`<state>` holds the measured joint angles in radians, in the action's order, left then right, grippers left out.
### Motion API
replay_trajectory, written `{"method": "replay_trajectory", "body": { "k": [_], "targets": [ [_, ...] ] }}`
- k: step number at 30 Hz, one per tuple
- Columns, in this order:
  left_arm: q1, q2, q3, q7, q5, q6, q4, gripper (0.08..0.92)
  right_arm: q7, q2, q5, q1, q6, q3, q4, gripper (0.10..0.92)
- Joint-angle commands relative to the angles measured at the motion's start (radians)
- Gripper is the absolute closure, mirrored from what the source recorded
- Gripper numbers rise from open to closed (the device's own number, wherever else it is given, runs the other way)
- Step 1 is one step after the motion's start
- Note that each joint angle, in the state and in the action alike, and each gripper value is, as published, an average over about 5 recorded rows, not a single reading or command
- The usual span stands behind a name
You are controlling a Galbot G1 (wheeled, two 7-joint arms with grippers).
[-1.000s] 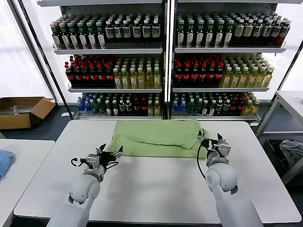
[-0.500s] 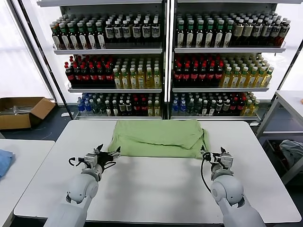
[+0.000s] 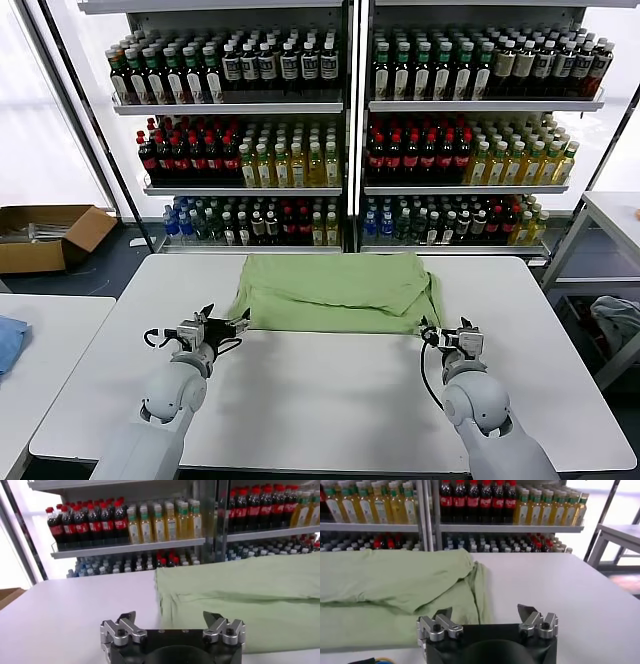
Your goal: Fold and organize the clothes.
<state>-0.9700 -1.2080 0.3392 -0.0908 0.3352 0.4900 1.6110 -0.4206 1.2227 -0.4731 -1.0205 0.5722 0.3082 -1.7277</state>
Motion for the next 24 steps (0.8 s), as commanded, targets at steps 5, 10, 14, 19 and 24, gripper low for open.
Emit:
{"method": "replay_trajectory", "body": {
  "k": [5,10,14,19,24],
  "targets": [
    [0.013,-0.01,-0.017,0.003,-0.01,0.003,-0.071,0.235,0.017,0.012,0.009,0.004,0.005,-0.006,0.042,0.244],
    [0.013,-0.014,-0.016,0.01,-0.01,0.009,-0.083,0.379,0.022,0.012,0.011,-0.004,0.005,-0.003,0.045,0.386],
    [0.003,-0.013,-0.013,0.012,-0.01,0.017,-0.079,0.491,0.022,0.018,0.011,-0.013,0.005,0.001,0.046,0.499],
    [-0.028,-0.008,-0.012,0.013,-0.003,0.03,-0.035,0.639,0.03,0.019,0.008,-0.038,0.005,0.005,0.036,0.646],
    [-0.053,-0.003,-0.003,0.013,0.0,0.033,-0.001,0.786,0.031,0.015,-0.001,-0.061,0.005,0.013,0.006,0.785]
  ]
}}
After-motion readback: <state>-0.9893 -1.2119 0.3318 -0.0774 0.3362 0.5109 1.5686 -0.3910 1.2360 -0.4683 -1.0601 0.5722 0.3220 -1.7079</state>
